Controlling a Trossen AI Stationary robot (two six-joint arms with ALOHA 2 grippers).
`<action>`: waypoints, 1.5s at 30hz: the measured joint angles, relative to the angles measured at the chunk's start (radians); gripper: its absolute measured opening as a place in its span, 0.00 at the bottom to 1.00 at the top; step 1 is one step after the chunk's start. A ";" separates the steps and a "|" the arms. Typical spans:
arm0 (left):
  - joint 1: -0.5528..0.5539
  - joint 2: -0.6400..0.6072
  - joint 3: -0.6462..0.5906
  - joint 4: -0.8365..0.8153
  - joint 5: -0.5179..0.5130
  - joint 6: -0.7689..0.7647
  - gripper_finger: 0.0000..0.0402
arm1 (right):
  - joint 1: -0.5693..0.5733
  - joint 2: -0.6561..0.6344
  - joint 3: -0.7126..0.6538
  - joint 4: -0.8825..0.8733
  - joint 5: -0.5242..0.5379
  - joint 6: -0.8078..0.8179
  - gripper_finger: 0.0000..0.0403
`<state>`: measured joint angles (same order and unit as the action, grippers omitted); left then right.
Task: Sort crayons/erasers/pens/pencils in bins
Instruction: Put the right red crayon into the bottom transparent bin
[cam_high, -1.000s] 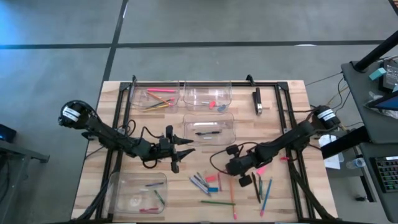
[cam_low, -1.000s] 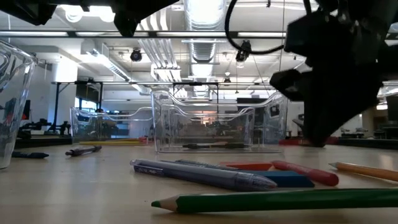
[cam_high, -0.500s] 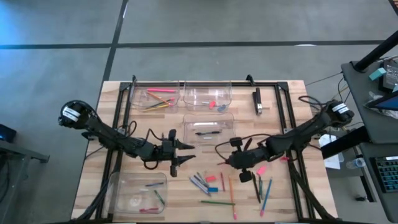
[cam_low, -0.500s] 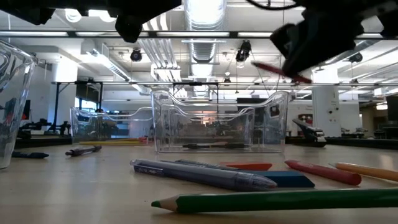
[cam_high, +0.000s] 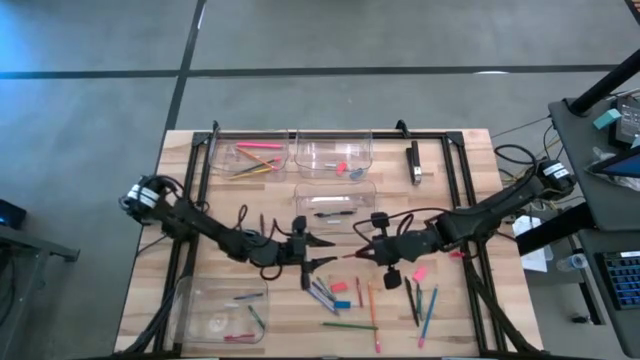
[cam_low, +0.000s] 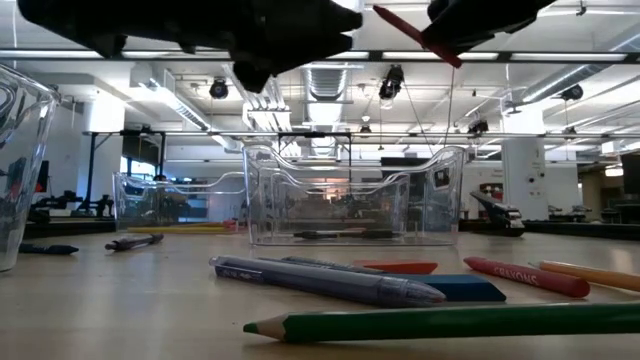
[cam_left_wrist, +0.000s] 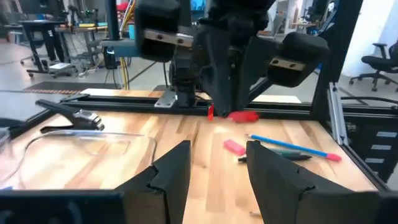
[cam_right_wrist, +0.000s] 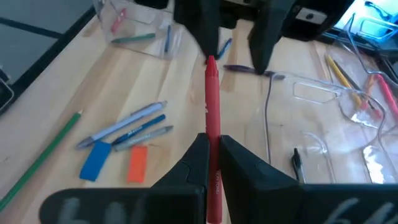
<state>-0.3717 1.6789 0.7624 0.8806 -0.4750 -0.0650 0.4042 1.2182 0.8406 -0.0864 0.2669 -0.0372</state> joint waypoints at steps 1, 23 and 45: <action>0.004 0.012 0.014 0.000 0.006 0.001 0.35 | -0.002 0.001 0.000 0.001 0.000 0.000 0.04; 0.037 0.091 0.106 0.000 0.116 -0.001 0.35 | -0.004 0.016 0.000 0.018 0.000 0.000 0.04; 0.045 0.091 0.119 -0.007 0.102 0.004 0.03 | -0.004 0.016 0.000 0.019 0.081 0.014 0.08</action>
<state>-0.3272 1.7695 0.8810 0.8739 -0.3729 -0.0610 0.4004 1.2338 0.8406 -0.0673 0.3476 -0.0227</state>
